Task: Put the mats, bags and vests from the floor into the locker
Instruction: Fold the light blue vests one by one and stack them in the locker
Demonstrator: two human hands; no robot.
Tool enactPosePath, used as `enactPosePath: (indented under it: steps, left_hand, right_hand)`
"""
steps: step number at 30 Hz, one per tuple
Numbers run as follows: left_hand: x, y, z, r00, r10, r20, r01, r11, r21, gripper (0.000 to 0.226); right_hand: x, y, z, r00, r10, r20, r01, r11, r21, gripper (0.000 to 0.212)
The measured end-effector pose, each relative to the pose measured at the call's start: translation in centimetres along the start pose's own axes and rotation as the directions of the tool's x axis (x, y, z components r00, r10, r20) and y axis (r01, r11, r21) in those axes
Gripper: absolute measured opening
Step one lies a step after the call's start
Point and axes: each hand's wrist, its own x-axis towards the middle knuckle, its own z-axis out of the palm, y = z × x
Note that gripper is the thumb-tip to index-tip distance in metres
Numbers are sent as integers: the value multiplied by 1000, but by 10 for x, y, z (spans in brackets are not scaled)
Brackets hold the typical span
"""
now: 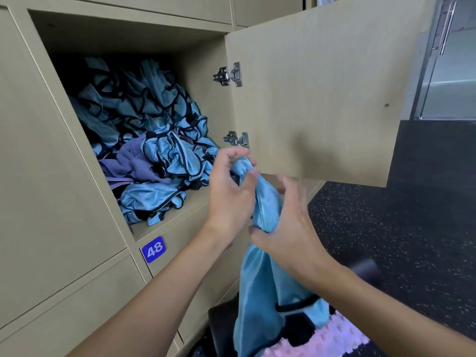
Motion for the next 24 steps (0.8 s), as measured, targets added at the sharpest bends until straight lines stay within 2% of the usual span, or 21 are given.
enactPosePath:
  steps: [3,6,8,12,13,15,17,20,24]
  left_hand:
    - [6,4,-4,1000,3,-23,-6,992,-123,33]
    - [17,-5,-25,991,86,-99,-78,994,78,41]
    - [25,-10,-43,989,118,-93,-94,970,223,43]
    - [23,-12,-51,987,129,93,-157,889,429,48]
    - [19,-10,-47,988,81,134,-130,901,415,40]
    - [9,3,-36,975,-53,215,-17,951,310,14]
    - [-1,14,-27,936,-176,306,109,968,224,18]
    - [-9,13,-17,910,-226,347,170,968,184,35]
    - [-9,6,-21,898,-273,345,253,962,102,58]
  right_hand:
    - [0,1,3,987,119,112,-131,985,108,58]
    - [3,-3,-11,949,161,273,-220,955,200,50]
    - [8,-3,-23,928,188,320,-264,941,212,52]
    - [11,-9,-22,960,146,240,-232,894,383,50]
    - [10,-10,-19,976,124,180,-189,894,406,45]
    - [11,-12,-14,998,59,36,-68,940,335,34]
    - [14,-14,-13,999,24,-39,-12,956,293,31]
    - [11,-16,-11,1000,-15,20,9,963,270,40]
    - [9,-7,-10,973,-68,219,21,978,208,79]
